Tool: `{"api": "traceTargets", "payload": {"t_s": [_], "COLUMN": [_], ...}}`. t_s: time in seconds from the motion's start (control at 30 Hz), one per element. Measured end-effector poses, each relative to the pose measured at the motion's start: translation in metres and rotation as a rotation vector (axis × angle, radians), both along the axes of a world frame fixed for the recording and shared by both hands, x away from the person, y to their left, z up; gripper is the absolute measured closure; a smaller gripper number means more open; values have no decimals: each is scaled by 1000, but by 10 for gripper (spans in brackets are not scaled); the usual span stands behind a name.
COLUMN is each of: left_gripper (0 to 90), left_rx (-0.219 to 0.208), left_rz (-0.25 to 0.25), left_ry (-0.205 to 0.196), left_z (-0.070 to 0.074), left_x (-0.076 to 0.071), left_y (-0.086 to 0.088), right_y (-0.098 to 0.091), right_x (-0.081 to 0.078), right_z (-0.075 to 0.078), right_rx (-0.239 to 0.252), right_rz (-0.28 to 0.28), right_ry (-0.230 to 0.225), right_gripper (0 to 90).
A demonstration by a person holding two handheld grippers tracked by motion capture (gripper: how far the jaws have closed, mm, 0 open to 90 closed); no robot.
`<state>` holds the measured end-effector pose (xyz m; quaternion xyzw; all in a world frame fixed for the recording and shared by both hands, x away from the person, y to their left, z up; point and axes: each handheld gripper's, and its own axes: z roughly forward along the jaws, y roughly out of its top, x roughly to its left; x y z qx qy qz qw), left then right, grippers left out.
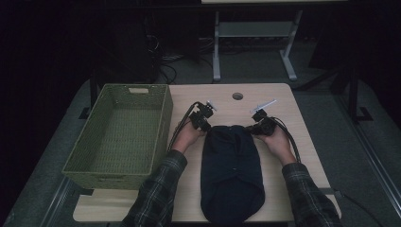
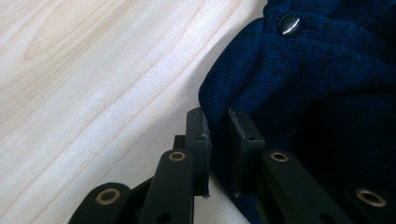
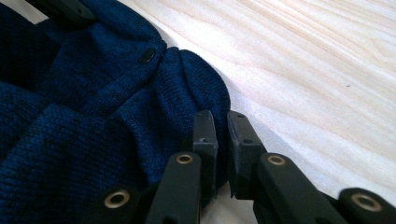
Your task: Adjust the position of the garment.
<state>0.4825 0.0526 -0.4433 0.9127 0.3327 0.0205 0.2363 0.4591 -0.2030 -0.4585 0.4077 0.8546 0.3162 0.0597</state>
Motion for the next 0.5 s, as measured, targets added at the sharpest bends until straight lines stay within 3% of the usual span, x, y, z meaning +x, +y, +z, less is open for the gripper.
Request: {"api": "traceTargets", "payload": {"t_s": [0.13,0.5], "left_gripper": [802,803], "left_rx": [-16,-45], "left_rz": [-2,-14], "left_ry": [-22,-128], "left_z": [10,59], "left_x": [-1,-7], "left_y": [3,6], "right_y": [-3,-9], "right_x": [0,-3], "right_z": [8,53], "right_rx": [1,5], "right_rz": [-3,7], "right_ry": [4,-69], "right_gripper": [838,838]}}
